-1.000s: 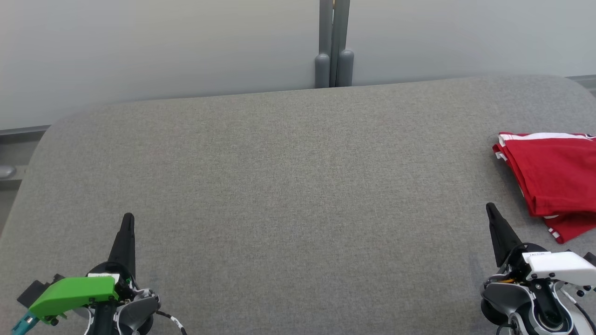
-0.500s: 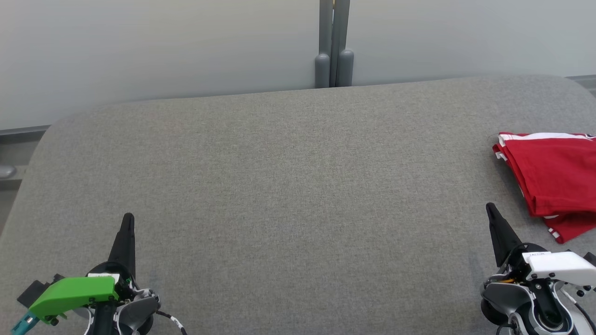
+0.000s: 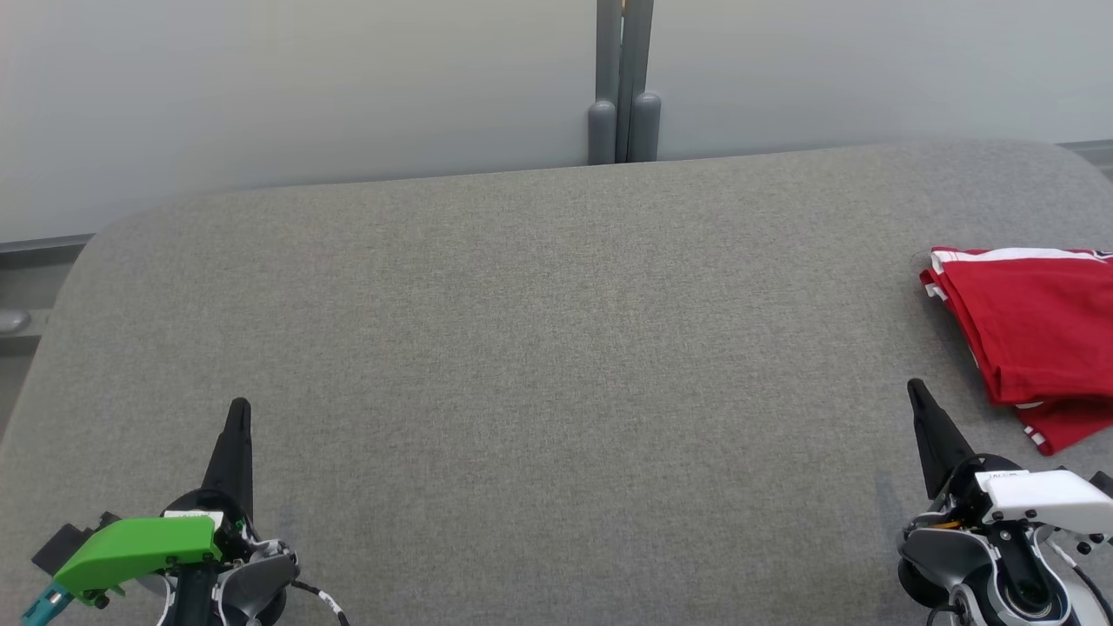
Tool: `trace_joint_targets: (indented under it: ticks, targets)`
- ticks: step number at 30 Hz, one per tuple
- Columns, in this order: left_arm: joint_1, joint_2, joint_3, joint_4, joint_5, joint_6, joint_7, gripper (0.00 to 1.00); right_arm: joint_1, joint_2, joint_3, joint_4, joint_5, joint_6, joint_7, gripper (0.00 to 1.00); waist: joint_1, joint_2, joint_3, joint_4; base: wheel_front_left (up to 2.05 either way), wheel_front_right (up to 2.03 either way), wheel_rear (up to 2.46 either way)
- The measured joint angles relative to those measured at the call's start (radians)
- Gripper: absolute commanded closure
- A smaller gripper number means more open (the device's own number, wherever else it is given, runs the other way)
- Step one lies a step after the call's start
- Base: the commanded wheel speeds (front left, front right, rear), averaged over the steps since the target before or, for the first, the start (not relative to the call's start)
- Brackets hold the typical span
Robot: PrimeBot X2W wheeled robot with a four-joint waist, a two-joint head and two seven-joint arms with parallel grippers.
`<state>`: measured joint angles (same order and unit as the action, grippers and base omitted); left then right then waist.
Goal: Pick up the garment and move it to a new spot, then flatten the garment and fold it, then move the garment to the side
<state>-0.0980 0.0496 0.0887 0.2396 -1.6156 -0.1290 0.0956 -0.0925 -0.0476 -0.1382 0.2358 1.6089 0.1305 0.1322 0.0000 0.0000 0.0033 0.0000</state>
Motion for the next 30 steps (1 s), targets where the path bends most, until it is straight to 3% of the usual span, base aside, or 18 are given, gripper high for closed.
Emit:
trace_joint_targets:
  ticks: [30]
  targets:
    - [0.000,0.000,0.000,0.000,0.000,0.000,0.000,1.00,0.000,0.000,0.000,0.000,0.000,0.000,0.000,1.00,0.0000,0.0000,0.000,0.000,0.00,0.00,0.00]
